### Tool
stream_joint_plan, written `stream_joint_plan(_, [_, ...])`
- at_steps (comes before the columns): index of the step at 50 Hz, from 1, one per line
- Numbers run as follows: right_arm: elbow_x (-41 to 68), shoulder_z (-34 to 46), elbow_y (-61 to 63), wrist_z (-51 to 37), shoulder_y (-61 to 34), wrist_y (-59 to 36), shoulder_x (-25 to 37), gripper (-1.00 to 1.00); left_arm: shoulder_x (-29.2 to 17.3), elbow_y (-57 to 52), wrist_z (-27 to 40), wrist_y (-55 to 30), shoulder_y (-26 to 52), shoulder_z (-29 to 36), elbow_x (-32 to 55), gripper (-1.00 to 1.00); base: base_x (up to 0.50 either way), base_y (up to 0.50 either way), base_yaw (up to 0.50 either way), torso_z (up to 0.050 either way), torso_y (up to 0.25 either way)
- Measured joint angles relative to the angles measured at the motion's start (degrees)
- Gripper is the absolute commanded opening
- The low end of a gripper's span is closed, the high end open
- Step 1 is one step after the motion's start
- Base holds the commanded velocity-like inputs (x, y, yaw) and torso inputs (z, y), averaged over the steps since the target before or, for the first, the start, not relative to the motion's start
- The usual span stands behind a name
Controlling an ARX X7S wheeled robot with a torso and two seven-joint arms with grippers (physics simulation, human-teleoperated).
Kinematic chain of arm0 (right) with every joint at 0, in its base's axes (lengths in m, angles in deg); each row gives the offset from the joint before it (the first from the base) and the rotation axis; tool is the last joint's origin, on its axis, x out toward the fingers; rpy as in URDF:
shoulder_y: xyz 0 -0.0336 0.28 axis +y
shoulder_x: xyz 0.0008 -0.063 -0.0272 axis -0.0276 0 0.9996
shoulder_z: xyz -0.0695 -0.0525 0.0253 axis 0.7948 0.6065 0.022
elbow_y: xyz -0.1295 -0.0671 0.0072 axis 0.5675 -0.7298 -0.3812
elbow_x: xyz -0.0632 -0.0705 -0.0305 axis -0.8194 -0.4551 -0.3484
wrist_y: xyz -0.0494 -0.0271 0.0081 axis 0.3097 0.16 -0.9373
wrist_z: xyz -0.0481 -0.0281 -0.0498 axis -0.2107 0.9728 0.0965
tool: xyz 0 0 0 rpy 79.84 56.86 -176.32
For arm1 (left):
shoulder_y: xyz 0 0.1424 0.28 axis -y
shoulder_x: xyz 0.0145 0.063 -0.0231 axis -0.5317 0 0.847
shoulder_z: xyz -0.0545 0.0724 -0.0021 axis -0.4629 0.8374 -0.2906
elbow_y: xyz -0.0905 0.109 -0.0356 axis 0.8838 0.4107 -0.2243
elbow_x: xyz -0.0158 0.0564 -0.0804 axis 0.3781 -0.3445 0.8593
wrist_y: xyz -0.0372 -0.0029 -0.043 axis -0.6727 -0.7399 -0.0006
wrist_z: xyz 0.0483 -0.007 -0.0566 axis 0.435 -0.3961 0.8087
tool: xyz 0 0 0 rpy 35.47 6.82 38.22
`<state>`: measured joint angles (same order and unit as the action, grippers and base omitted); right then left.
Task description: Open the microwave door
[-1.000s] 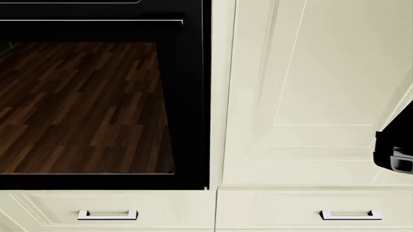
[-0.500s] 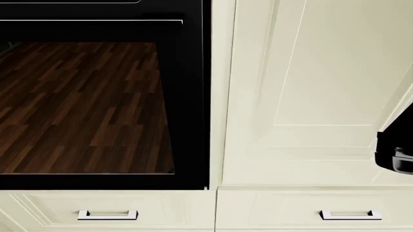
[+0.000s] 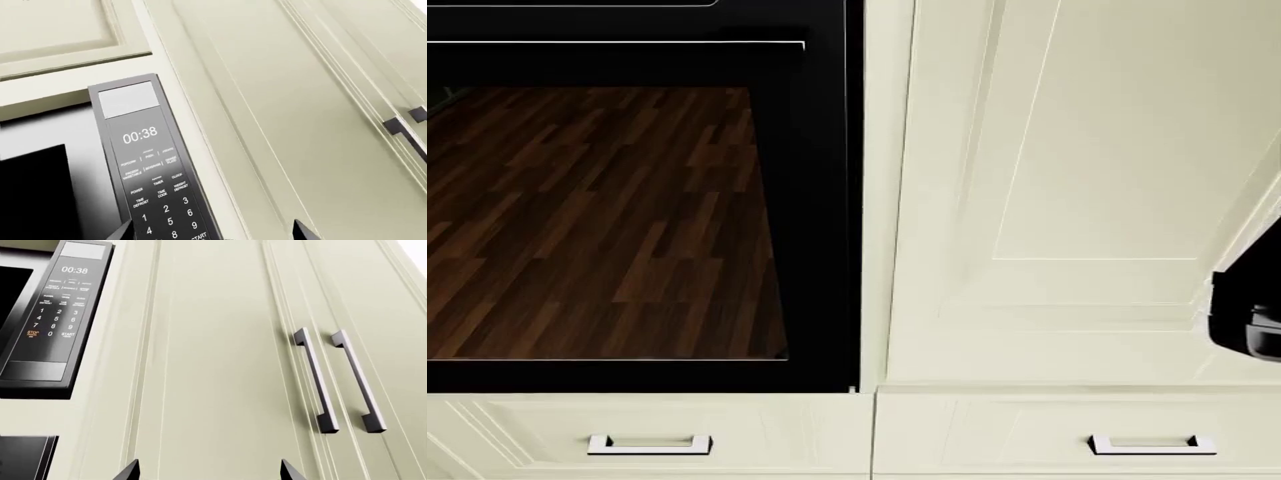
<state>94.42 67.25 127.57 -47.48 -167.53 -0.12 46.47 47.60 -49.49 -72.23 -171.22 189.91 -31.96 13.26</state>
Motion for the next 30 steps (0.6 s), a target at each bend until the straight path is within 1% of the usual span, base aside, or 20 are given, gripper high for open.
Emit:
stream_joint_plan(6, [0.15, -0.2, 0.01, 0.17, -0.01, 0.3, 0.35, 1.0, 2.1, 2.1, 2.5, 3.19, -0.84, 0.7, 0.4, 1.0, 0.0, 0.0, 0.0, 0.0, 0.0])
stream_joint_plan(11, [-0.01, -0.2, 0.09, 0.15, 0.16, 0.64, 0.77, 1.0, 3.9, 6.25, 4.7, 9.02, -1.67, 2.28, -1.97, 1.0, 0.0, 0.0, 0.0, 0.0, 0.0])
stream_joint_plan(19, [-0.5, -0.08, 0.38, -0.06, 0.57, 1.06, 1.44, 1.0, 6.23, 16.39, 8.95, 20.58, -2.07, 4.77, -7.51, 1.0, 0.0, 0.0, 0.0, 0.0, 0.0])
stream_joint_plan(30, [-1.4, 0.24, 0.65, -0.46, 1.1, 1.38, 2.06, 1.0, 7.79, 31.89, 15.05, 34.73, -1.84, 8.29, -13.6, 1.0, 0.0, 0.0, 0.0, 0.0, 0.0])
